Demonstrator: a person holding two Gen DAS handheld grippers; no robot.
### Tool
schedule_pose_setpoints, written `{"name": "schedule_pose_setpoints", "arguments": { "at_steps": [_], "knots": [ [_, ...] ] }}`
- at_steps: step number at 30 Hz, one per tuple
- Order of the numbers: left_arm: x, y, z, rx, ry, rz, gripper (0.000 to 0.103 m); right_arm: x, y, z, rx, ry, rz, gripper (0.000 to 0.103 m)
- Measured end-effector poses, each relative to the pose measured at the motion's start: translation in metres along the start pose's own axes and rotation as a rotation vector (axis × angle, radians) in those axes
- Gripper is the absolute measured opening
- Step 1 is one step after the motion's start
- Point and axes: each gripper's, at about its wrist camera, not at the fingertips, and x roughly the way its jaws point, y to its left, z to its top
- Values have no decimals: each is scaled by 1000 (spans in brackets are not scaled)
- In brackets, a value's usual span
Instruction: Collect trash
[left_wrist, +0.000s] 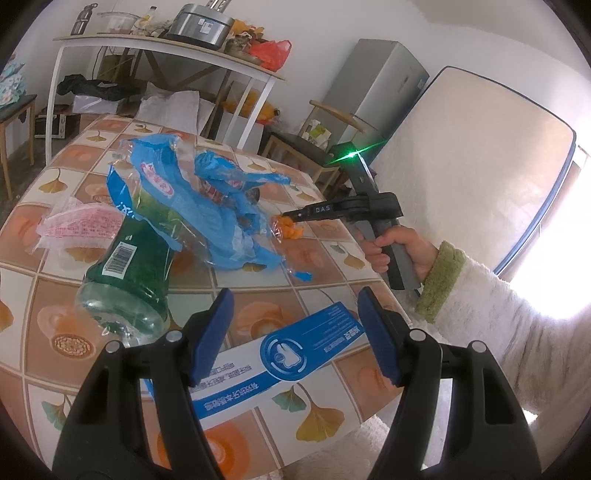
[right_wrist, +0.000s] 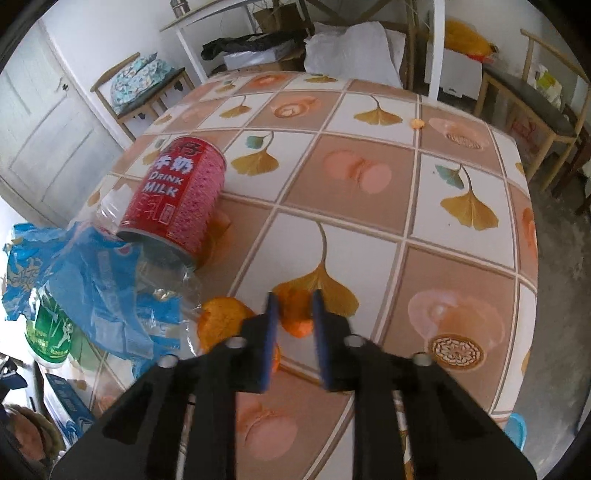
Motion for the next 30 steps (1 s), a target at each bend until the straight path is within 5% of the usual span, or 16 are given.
{"name": "schedule_pose_setpoints", "arguments": {
  "at_steps": [6, 12, 16, 24, 30],
  "knots": [
    [2, -1, 0, -2, 5, -3, 66, -21, -8, -5, 53, -87, 33, 9],
    [4, -3, 1, 6, 4, -6, 66, -49, 2, -14, 58, -162, 165, 9],
    [5, -5, 0, 10, 5, -8, 66, -43, 13, -17, 30, -136, 211, 9],
    [5, -7, 0, 15, 6, -3, 66, -6, 17, -17, 35, -61, 161, 12],
    [6, -6, 1, 13, 6, -7, 66, -21, 10, -18, 84, -94, 238, 22]
  ]
}}
